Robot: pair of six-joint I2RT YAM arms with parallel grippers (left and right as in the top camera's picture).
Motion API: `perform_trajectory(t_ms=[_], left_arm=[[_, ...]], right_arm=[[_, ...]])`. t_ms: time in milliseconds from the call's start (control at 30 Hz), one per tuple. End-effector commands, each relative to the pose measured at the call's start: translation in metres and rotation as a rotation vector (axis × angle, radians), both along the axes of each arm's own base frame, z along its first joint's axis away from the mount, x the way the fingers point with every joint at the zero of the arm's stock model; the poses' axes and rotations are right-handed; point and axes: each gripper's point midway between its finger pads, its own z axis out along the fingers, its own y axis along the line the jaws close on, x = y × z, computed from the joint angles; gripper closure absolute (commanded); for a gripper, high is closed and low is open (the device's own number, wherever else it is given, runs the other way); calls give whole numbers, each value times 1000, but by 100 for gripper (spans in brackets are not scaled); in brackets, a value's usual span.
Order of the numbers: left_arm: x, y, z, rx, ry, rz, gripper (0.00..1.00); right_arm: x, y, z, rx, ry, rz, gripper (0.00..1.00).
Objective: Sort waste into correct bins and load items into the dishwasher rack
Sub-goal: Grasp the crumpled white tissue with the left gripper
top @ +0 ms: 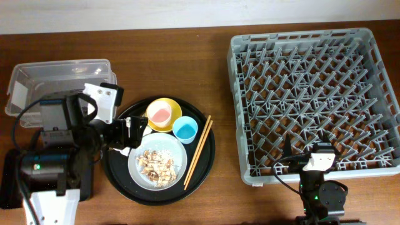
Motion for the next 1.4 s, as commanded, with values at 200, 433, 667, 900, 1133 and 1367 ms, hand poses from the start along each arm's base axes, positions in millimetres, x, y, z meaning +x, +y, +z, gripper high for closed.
perform_trajectory(t_ms=[200, 433, 667, 900, 1133, 1367], left_arm=[[8, 16, -45, -32, 261, 197, 28], [7, 66, -108, 138, 512, 534, 46], [33, 60, -154, 127, 609, 509, 59], [53, 43, -185, 128, 635, 452, 63], [69, 56, -207, 231, 612, 486, 66], [70, 57, -234, 254, 667, 485, 66]], right_arm=[[0, -3, -3, 0, 5, -12, 2], [0, -3, -3, 0, 5, -12, 2], [0, -3, -3, 0, 5, -12, 2], [0, -3, -3, 0, 5, -12, 2], [0, -3, -3, 0, 5, -12, 2], [0, -3, -3, 0, 5, -12, 2]])
